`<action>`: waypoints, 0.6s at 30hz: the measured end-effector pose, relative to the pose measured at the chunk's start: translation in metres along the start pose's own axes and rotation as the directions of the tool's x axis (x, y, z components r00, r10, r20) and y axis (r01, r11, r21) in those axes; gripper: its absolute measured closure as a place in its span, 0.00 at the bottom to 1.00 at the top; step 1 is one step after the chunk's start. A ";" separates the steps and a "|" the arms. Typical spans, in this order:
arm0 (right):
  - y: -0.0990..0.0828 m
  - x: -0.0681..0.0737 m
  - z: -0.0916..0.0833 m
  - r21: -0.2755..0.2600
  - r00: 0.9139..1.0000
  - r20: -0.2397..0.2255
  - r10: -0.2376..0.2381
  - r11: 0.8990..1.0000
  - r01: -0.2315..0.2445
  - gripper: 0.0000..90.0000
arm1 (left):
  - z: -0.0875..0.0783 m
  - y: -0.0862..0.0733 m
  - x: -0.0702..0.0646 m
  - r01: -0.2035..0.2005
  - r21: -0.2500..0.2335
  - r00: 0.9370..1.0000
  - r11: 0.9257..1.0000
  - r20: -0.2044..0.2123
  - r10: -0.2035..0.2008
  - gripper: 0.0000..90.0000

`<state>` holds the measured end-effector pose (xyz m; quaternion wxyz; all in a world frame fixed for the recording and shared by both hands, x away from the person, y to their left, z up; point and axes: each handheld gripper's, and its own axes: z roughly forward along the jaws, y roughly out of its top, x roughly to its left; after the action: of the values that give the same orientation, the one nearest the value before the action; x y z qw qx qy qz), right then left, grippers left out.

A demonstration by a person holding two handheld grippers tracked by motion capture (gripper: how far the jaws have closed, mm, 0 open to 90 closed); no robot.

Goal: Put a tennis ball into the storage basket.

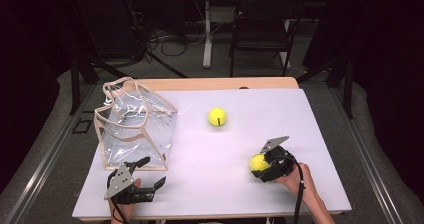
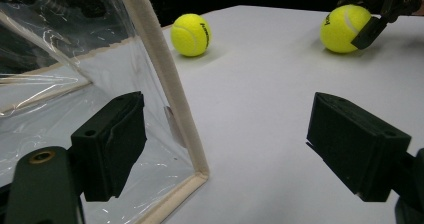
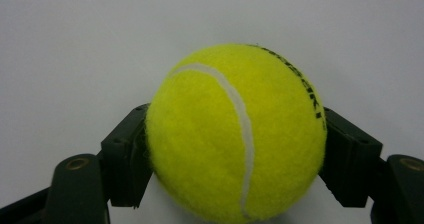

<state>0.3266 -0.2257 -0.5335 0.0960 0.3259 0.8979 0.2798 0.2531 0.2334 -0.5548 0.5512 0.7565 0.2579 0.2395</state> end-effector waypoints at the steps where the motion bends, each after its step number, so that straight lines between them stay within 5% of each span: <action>1: 0.000 -0.001 -0.001 -0.004 1.000 0.001 0.004 1.000 -0.004 0.28 | 0.000 0.000 0.000 -0.002 -0.004 1.000 1.000 0.000 0.002 0.17; 18: 0.005 0.001 -0.014 -0.046 1.000 0.004 -0.004 0.999 0.005 0.29 | -0.002 0.001 -0.001 -0.004 -0.010 1.000 1.000 -0.001 0.004 0.17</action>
<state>0.3232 -0.2280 -0.5191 0.1057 0.3220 0.8918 0.2998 0.2514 0.2342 -0.5529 0.5545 0.7541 0.2552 0.2423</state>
